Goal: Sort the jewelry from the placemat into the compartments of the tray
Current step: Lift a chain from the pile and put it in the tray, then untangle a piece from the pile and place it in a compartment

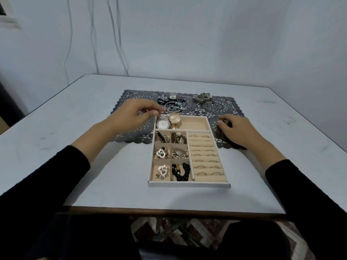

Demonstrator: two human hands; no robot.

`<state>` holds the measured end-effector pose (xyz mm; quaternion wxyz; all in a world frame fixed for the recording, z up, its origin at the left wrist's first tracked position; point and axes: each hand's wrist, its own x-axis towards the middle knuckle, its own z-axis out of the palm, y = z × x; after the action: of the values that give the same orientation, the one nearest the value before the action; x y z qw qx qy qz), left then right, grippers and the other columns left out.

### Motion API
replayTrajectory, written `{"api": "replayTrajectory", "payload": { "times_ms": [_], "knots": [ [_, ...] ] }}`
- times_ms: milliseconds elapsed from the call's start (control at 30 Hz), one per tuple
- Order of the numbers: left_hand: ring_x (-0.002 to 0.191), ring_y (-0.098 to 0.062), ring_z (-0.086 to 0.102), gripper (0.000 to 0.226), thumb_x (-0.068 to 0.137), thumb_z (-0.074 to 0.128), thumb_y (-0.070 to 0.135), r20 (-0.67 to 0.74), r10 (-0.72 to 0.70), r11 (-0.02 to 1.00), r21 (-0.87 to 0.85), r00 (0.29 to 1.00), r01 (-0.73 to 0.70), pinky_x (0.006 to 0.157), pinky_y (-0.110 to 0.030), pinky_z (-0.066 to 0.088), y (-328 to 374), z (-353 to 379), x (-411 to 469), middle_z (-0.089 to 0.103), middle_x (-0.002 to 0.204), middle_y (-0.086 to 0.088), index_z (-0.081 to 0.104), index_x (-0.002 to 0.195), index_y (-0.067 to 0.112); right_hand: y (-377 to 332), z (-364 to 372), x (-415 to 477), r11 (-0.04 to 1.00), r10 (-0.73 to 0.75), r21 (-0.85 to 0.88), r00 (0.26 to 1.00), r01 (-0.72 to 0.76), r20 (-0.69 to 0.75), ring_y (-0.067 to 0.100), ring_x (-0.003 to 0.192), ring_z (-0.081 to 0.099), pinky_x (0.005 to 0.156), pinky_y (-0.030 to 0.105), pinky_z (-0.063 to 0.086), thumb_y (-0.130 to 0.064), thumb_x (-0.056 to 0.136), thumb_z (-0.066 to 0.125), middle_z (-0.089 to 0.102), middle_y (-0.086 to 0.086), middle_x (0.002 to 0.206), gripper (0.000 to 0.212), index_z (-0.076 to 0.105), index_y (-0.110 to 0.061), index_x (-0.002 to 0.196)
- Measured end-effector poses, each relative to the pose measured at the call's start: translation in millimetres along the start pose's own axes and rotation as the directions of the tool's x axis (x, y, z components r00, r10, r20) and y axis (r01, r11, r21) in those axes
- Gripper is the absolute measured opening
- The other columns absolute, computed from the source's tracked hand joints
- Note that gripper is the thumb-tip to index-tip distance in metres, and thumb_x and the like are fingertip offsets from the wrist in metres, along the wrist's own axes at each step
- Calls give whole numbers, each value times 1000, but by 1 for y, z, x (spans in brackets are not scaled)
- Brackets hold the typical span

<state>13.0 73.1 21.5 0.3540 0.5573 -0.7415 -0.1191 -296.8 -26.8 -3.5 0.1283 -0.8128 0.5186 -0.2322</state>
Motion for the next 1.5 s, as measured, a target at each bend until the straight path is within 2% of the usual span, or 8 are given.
{"api": "replayTrajectory", "payload": {
  "times_ms": [200, 333, 533, 800, 933, 1200, 1333, 1500],
  "knots": [
    [106, -5, 59, 26, 100, 50, 24, -87, -77, 996, 30, 993, 80, 93, -24, 45, -23, 13, 32, 65, 119, 7, 62, 123, 25, 3, -1, 35, 999, -19, 46, 994, 24, -109, 18, 107, 56, 91, 25, 37, -26, 96, 52, 65, 5, 118, 28, 63, -12, 118],
    [118, -6, 48, 29, 101, 48, 25, -63, -77, 987, 135, 995, 84, 106, -35, 37, -45, 18, 57, 59, 131, 5, 59, 128, 24, 5, 8, 62, 998, -6, 56, 992, 14, -126, 21, 119, 53, 102, 28, 36, -23, 95, 53, 61, 7, 127, 36, 58, -10, 127],
    [122, -8, 48, 31, 101, 47, 27, -33, -63, 981, 183, 997, 68, 101, -27, 34, -75, 27, 92, 57, 135, 5, 58, 131, 24, 8, 29, 102, 998, -45, 46, 996, 49, -82, 21, 128, 47, 109, 32, 32, -21, 95, 53, 55, 5, 137, 42, 51, -13, 136],
    [113, -7, 56, 30, 101, 49, 30, 20, -72, 991, 117, 997, 69, 97, -27, 42, -91, 39, 131, 62, 125, 12, 61, 128, 28, 13, 40, 139, 993, -88, 70, 991, 95, -104, 19, 118, 52, 97, 22, 34, -21, 93, 58, 61, 3, 126, 32, 60, -16, 124],
    [108, -2, 55, 26, 98, 55, 29, 6, -75, 993, 94, 997, 74, 90, -18, 39, -95, 41, 143, 63, 115, 17, 64, 123, 29, 18, 40, 148, 986, -124, 95, 984, 136, -129, 15, 116, 53, 97, 21, 34, -21, 90, 63, 62, 1, 121, 29, 62, -16, 118],
    [102, -4, 58, 25, 89, 68, 36, -9, -116, 990, 81, 993, 117, 84, -13, 39, -103, 46, 149, 67, 107, 15, 70, 112, 28, 13, 41, 163, 956, -266, 90, 955, 279, -134, 19, 109, 55, 97, 26, 38, -16, 90, 62, 64, 2, 111, 18, 71, -16, 106],
    [103, -6, 60, 23, 88, 69, 34, -14, -120, 991, 50, 993, 121, 88, -18, 43, -103, 45, 147, 68, 107, 14, 70, 110, 28, 15, 39, 167, 975, -216, 30, 970, 221, -115, 22, 109, 52, 90, 23, 32, -16, 92, 59, 63, 5, 108, 18, 71, -15, 105],
    [105, -4, 59, 24, 90, 68, 34, -14, -96, 993, 68, 995, 97, 90, -21, 42, -100, 46, 147, 69, 112, 13, 70, 113, 29, 25, 35, 157, 977, -156, 127, 980, 172, -127, 16, 94, 56, 88, 30, 46, -18, 90, 62, 61, 2, 102, 17, 72, -18, 104]
  ]
}}
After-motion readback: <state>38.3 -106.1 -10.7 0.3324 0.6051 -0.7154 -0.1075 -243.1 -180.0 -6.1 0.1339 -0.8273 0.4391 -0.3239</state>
